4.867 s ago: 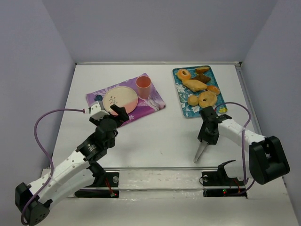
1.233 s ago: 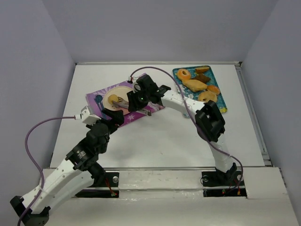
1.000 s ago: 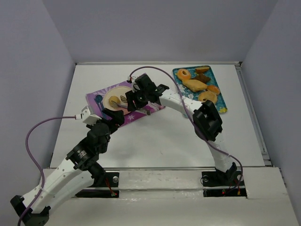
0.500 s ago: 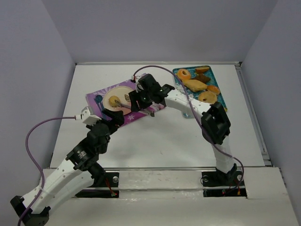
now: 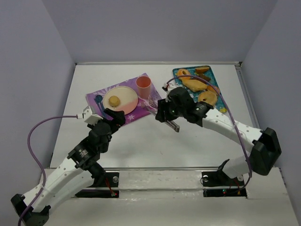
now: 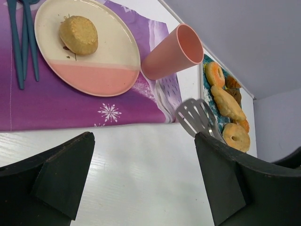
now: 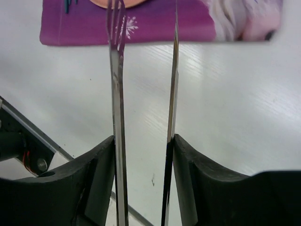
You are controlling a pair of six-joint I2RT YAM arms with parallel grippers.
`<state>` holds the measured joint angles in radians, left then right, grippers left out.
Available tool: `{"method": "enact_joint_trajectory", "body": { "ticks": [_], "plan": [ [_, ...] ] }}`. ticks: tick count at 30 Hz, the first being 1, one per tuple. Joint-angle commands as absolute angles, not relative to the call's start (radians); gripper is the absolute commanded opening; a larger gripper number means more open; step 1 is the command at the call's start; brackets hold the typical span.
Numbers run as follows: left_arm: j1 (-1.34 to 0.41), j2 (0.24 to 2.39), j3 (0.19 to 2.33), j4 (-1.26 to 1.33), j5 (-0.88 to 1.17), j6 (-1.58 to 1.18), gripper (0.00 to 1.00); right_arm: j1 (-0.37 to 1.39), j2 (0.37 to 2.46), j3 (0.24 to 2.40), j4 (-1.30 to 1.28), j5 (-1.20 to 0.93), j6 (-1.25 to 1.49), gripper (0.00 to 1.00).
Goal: Place the bread
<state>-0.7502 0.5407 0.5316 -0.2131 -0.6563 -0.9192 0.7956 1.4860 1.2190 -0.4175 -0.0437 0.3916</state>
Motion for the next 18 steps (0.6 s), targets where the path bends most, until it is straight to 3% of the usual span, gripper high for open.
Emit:
{"method": "enact_joint_trajectory", "body": {
  "ticks": [1, 7, 18],
  "plan": [
    [-0.745, 0.543, 0.52, -0.147, -0.664, -0.905, 0.99, 0.652, 1.298, 1.062, -0.41, 0.031, 0.528, 0.52],
    [-0.744, 0.557, 0.522, -0.144, -0.658, -0.899, 0.99, 0.324, 1.132, 0.876, -0.443, -0.006, 0.531, 0.52],
    [-0.742, 0.558, 0.535, -0.152, -0.676, -0.885, 0.99, 0.032, 1.131, 0.861, -0.46, -0.029, 0.5, 0.57]
  ]
}}
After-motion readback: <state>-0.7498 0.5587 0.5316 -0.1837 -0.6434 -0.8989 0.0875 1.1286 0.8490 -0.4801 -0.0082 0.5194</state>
